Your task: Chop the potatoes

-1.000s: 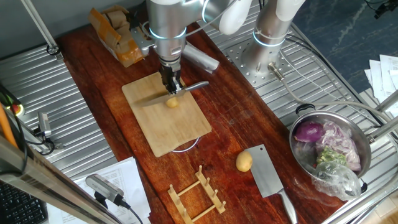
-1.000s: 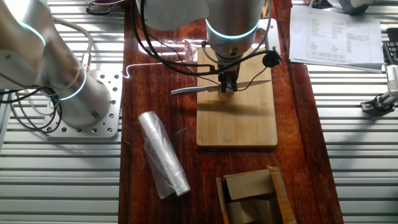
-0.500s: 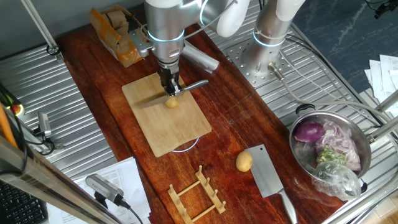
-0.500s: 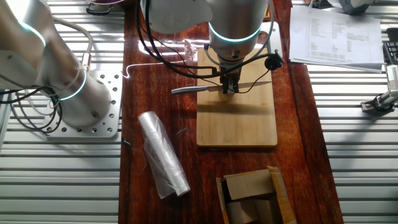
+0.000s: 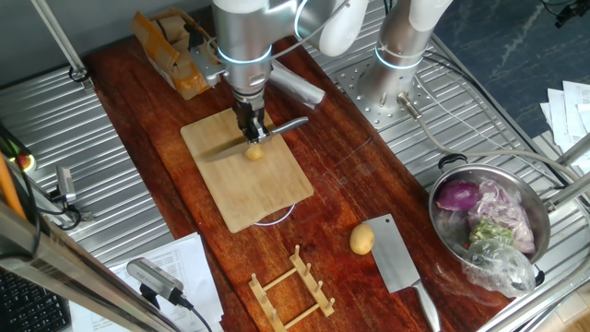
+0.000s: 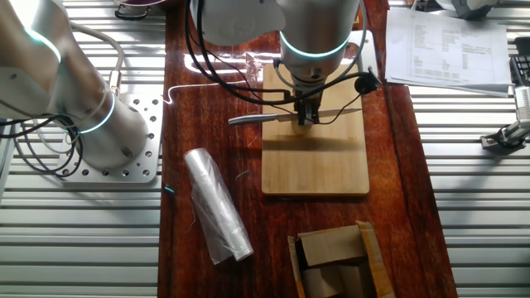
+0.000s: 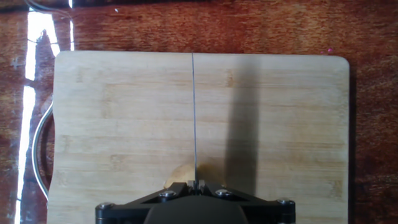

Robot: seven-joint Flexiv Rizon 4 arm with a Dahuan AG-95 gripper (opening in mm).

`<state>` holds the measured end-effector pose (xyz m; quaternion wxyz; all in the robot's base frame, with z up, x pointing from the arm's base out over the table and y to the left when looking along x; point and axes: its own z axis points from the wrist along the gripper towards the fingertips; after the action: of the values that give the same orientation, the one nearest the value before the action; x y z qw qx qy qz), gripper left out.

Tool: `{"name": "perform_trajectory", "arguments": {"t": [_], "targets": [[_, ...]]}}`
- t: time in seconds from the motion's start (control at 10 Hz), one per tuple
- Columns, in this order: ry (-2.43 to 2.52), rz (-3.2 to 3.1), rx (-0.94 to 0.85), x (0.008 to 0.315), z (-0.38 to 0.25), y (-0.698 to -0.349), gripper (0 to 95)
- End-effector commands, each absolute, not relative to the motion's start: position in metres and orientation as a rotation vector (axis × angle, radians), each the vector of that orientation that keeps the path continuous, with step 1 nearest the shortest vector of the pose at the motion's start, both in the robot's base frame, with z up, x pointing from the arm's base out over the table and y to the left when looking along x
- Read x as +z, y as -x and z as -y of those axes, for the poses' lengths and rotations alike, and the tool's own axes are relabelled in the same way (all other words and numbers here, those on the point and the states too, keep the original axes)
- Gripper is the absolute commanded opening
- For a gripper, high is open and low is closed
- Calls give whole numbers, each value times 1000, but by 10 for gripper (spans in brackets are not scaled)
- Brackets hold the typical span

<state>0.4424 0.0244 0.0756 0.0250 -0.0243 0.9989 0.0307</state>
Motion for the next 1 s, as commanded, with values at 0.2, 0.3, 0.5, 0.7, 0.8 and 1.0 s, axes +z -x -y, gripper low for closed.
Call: {"name": "perform_trajectory", "arguments": {"t": [0.2,0.3,0.5,0.7,0.8,1.0], "targets": [[94,-3090,88,56,-26,-444,0],[102,-3090,87,56,-26,-444,0],[115,-3086,84,53,-26,-443,0],[116,-3083,72,47,-27,-443,0],[116,-3083,70,45,-26,-442,0],[119,-3079,70,41,-26,-442,0]]}}
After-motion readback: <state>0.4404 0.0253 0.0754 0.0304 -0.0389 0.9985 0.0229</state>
